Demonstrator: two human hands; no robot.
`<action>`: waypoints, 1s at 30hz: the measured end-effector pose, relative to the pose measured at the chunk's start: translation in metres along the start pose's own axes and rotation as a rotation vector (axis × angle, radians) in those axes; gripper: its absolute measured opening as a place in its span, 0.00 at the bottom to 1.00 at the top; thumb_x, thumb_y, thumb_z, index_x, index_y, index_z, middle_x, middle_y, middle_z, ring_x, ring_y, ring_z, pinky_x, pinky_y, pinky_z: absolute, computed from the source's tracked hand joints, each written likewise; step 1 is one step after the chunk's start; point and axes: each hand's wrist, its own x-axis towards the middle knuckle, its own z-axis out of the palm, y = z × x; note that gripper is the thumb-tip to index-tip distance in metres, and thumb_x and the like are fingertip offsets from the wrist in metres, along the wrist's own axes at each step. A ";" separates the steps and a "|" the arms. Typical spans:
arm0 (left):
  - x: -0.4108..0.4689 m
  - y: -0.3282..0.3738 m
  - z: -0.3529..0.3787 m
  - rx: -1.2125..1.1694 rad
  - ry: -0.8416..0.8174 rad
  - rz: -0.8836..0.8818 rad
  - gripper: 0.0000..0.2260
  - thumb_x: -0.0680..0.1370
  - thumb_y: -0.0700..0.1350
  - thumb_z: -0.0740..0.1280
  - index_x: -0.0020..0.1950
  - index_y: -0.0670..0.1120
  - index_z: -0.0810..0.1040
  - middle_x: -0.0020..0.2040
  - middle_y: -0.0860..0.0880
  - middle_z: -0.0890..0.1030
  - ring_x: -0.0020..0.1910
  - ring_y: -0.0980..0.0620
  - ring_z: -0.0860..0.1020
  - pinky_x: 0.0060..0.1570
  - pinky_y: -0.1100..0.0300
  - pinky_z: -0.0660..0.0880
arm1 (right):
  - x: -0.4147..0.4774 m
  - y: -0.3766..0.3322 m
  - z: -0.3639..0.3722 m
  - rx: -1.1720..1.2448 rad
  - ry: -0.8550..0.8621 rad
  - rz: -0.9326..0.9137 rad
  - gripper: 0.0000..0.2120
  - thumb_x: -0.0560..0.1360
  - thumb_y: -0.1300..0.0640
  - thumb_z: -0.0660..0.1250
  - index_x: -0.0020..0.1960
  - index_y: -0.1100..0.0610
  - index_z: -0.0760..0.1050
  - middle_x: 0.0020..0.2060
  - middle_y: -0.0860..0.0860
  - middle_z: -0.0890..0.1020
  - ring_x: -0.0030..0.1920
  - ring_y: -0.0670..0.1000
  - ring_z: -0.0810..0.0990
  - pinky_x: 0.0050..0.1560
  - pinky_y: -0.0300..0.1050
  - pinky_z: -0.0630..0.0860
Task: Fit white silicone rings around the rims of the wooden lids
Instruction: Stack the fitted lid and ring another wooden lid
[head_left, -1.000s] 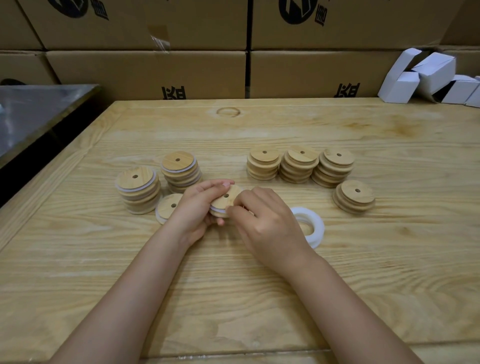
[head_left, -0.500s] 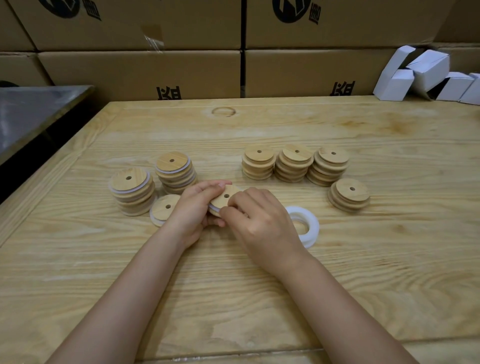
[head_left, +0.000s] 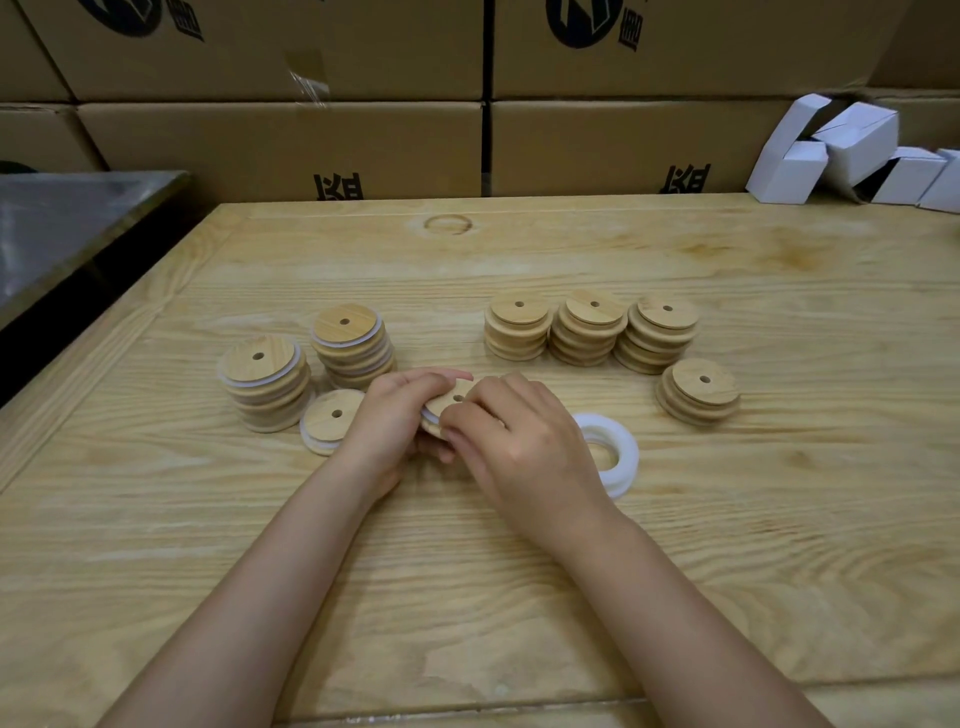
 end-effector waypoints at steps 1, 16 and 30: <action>0.000 0.001 0.000 -0.008 -0.008 0.002 0.10 0.78 0.38 0.60 0.49 0.39 0.81 0.30 0.43 0.77 0.22 0.50 0.74 0.18 0.64 0.69 | 0.000 0.001 0.000 0.012 -0.003 0.023 0.06 0.74 0.59 0.67 0.41 0.60 0.79 0.37 0.55 0.79 0.36 0.56 0.76 0.36 0.48 0.72; 0.000 0.001 -0.010 -0.066 -0.103 0.033 0.09 0.74 0.36 0.61 0.51 0.42 0.78 0.33 0.43 0.77 0.18 0.52 0.69 0.18 0.66 0.66 | 0.002 0.014 -0.002 0.433 -0.172 0.468 0.26 0.66 0.47 0.76 0.60 0.55 0.76 0.55 0.46 0.78 0.56 0.44 0.73 0.59 0.38 0.67; -0.006 0.005 -0.014 -0.319 -0.134 -0.205 0.14 0.67 0.41 0.62 0.50 0.38 0.79 0.26 0.47 0.77 0.12 0.58 0.60 0.16 0.69 0.63 | 0.000 0.022 -0.012 0.458 -0.064 0.248 0.07 0.73 0.65 0.69 0.50 0.62 0.82 0.46 0.54 0.84 0.46 0.53 0.83 0.49 0.51 0.77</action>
